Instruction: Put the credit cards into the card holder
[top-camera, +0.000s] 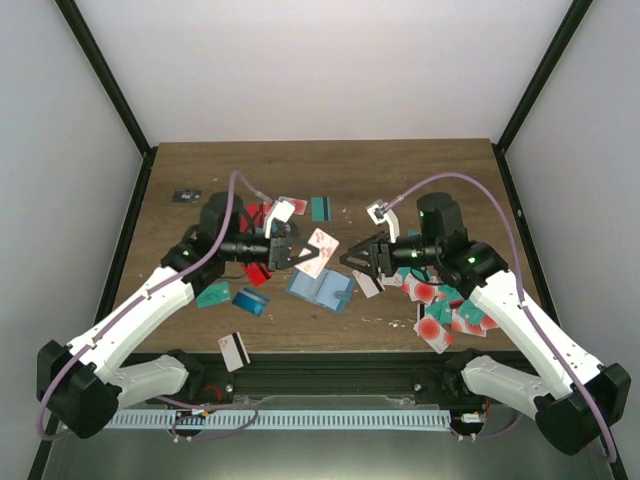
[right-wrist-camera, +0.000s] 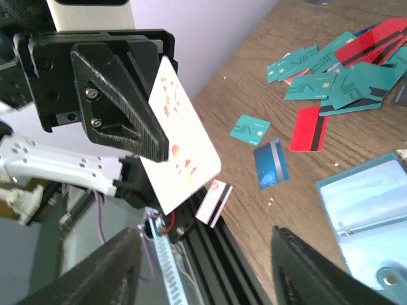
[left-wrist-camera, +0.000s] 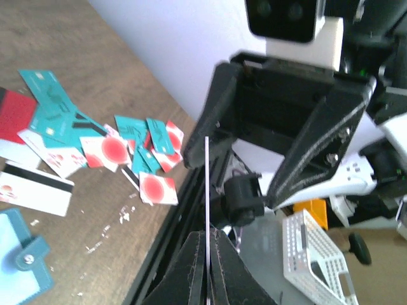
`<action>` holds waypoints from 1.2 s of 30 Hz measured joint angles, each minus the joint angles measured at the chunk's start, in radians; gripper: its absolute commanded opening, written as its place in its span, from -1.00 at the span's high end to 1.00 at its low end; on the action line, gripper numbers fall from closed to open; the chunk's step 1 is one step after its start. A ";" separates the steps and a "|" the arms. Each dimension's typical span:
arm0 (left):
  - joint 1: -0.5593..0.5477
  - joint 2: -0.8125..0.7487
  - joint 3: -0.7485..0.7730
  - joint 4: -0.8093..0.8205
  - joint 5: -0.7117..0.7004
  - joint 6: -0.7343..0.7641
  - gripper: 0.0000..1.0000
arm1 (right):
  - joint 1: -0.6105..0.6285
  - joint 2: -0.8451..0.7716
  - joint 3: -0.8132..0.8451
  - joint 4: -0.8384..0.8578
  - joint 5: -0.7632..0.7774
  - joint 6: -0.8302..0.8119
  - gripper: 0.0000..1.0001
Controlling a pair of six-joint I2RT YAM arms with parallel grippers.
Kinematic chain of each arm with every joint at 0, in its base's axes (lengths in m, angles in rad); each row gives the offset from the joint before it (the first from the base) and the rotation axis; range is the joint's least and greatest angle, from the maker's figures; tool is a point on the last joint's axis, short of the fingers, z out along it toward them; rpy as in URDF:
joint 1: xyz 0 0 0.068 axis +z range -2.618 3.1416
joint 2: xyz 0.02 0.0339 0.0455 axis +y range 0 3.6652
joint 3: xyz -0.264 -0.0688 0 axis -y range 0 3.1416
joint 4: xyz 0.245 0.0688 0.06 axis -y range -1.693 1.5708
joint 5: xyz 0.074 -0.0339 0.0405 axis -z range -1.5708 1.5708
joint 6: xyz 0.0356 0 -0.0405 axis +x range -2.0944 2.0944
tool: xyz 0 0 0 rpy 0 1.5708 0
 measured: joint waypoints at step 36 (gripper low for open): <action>0.196 0.173 -0.063 0.804 0.083 -0.709 0.92 | -0.007 0.331 0.003 0.830 -0.023 0.615 0.42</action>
